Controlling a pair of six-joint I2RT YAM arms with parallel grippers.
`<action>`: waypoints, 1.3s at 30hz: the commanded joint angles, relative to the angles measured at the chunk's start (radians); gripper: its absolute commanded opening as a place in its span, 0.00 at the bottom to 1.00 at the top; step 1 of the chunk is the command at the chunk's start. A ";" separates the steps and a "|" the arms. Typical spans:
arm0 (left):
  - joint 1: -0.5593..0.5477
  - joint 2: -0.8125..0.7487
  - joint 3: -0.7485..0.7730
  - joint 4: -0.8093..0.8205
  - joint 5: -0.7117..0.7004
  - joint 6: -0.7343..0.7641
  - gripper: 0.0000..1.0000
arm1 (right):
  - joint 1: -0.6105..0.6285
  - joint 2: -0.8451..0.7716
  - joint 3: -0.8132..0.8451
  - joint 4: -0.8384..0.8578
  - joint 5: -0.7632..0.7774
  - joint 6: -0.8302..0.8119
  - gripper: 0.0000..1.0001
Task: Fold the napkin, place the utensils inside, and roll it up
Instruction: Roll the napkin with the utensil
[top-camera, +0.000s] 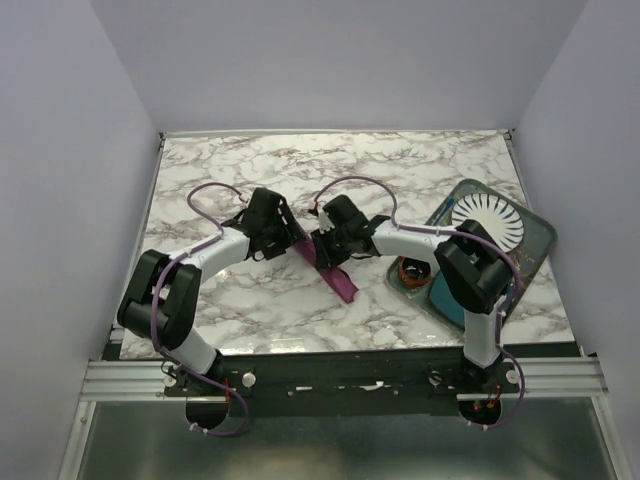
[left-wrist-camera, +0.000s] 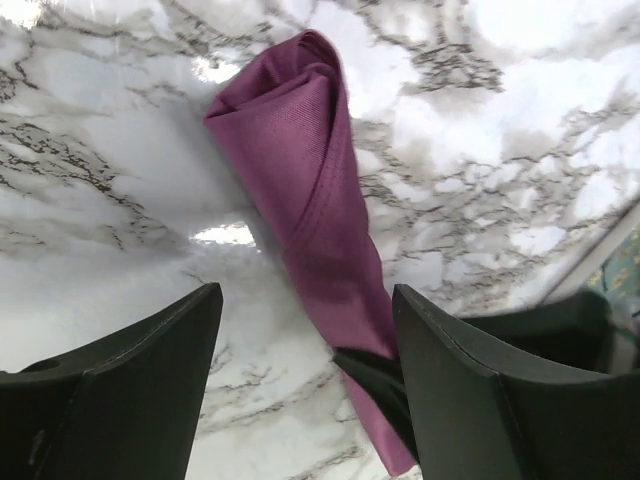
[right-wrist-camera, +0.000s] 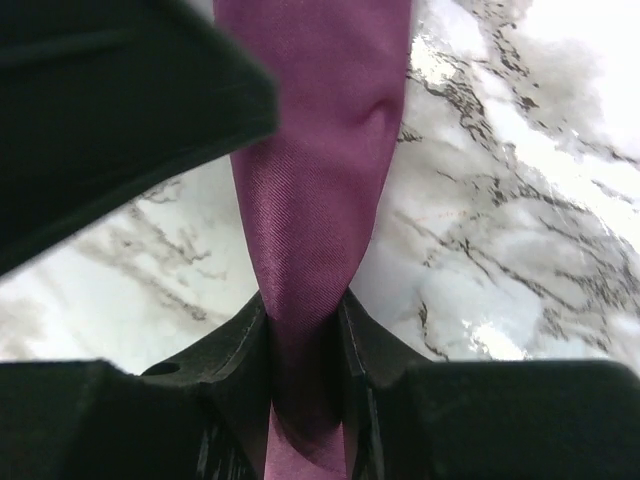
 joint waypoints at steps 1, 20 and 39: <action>0.001 -0.068 0.036 -0.034 0.014 0.031 0.78 | -0.105 0.097 -0.008 0.005 -0.385 0.005 0.35; -0.032 0.175 0.103 0.049 0.063 -0.032 0.69 | -0.226 0.224 0.056 -0.004 -0.735 0.030 0.37; -0.032 0.136 0.033 0.078 0.051 -0.023 0.43 | -0.161 -0.011 0.081 -0.198 -0.389 -0.006 0.79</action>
